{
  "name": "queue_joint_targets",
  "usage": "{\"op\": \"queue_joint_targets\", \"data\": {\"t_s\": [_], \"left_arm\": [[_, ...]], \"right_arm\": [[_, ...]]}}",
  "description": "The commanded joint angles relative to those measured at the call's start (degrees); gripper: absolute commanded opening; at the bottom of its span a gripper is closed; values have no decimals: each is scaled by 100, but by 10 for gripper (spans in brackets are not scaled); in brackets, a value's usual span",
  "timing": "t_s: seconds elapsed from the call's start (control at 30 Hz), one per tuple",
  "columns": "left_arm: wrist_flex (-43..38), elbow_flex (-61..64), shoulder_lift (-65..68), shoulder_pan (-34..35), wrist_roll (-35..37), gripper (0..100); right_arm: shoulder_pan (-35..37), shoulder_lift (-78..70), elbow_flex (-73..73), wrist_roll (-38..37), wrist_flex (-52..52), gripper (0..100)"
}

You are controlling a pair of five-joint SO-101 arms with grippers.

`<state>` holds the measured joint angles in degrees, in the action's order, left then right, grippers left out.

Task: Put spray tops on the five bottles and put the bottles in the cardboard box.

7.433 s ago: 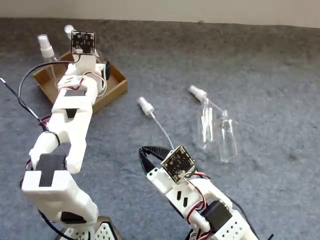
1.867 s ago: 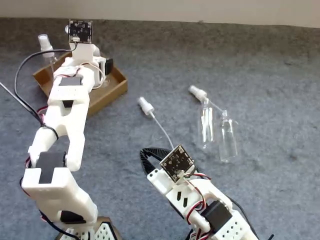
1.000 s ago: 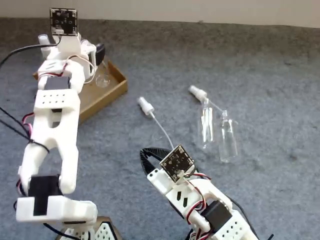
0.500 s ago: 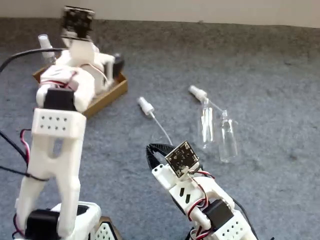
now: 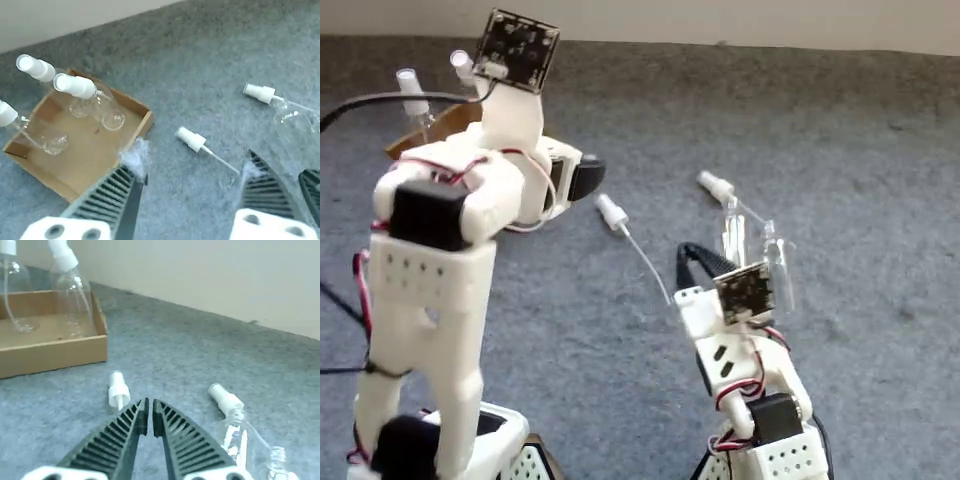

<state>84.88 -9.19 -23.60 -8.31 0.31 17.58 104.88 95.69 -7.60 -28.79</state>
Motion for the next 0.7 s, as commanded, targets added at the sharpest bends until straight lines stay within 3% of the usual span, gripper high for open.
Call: {"op": "queue_joint_targets", "data": {"t_s": [0.0,0.33,0.67], "left_arm": [[431,-734,778,-84,-18,256],[457,-787,2158,-268,-53,256],[800,-875,2290,-532,-62,256]], "right_arm": [[-646,40,804,-9,567,19],[-1121,40,778,-35,813,19],[-2914,40,769,-44,567,19]]}}
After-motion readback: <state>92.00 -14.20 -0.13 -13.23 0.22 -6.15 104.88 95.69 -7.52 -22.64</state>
